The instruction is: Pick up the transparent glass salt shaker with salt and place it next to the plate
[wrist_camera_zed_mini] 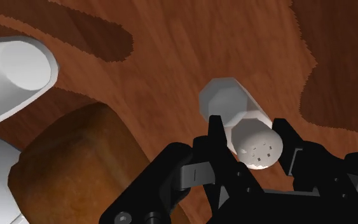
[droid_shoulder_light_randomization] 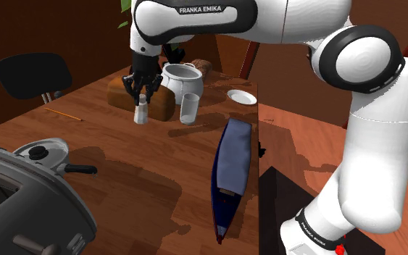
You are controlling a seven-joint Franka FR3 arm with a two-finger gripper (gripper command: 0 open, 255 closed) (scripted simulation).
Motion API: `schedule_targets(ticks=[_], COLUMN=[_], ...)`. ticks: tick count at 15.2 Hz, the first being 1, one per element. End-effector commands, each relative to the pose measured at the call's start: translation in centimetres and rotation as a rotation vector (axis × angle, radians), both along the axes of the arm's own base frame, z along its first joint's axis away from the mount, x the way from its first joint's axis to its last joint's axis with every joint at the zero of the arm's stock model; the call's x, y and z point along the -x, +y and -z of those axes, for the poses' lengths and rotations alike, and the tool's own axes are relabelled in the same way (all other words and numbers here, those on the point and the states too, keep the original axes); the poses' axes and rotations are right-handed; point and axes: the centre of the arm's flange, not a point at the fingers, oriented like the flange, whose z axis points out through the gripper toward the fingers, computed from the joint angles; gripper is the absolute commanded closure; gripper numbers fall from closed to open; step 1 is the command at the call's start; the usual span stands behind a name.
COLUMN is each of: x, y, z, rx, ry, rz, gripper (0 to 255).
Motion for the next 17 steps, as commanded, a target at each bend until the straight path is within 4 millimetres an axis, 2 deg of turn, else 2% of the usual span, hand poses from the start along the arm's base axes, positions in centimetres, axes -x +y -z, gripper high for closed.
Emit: schedule_targets(ticks=[1,14,15,17], x=[0.0,0.0,0.0,0.3], y=[0.0,0.0,0.0,-2.6], z=[-1.1,-8.0,-8.0,-8.0], rx=[0.0,0.0,0.0,0.0], ry=[0.0,0.0,0.0,0.0], rz=[0.0,0.0,0.0,0.0], gripper=[255,255,255,255])
